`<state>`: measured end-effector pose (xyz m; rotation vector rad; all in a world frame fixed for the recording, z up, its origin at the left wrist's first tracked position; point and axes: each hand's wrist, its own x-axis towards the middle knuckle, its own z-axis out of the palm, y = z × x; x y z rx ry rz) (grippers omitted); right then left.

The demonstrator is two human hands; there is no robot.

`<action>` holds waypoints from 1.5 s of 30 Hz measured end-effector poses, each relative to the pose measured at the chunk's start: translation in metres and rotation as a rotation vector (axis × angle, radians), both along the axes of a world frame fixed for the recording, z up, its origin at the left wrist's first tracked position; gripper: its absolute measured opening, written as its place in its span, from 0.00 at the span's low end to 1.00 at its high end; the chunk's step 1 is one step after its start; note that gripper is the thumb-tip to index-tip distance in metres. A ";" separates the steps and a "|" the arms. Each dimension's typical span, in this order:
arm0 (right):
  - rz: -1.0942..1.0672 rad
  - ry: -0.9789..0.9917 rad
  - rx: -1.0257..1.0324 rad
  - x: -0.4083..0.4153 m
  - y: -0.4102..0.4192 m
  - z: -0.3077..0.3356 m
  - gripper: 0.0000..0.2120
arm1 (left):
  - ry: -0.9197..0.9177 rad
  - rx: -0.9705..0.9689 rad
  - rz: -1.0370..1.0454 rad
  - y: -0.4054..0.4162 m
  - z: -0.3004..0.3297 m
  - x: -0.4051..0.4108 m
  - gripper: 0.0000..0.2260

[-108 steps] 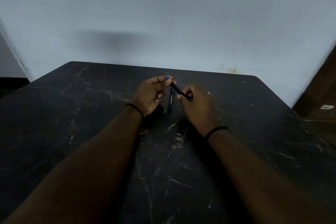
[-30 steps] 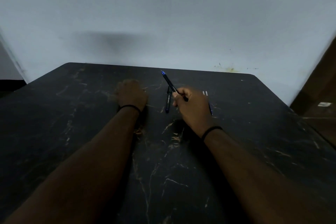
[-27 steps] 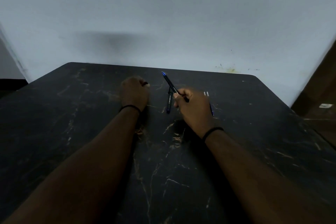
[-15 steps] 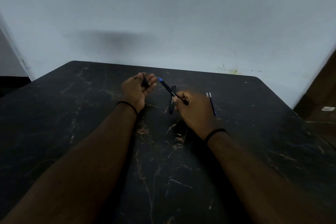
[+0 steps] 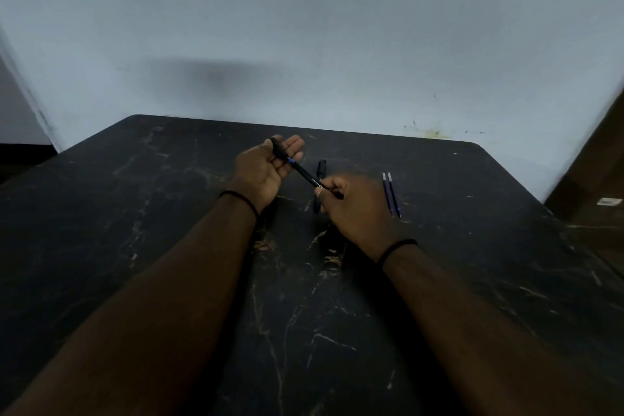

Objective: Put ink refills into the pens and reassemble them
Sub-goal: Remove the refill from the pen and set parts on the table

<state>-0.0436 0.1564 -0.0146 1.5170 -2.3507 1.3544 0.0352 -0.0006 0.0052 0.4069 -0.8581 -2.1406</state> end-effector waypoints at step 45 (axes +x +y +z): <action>-0.186 0.352 0.094 0.016 0.009 0.015 0.15 | -0.425 -0.549 0.179 0.031 0.000 -0.013 0.13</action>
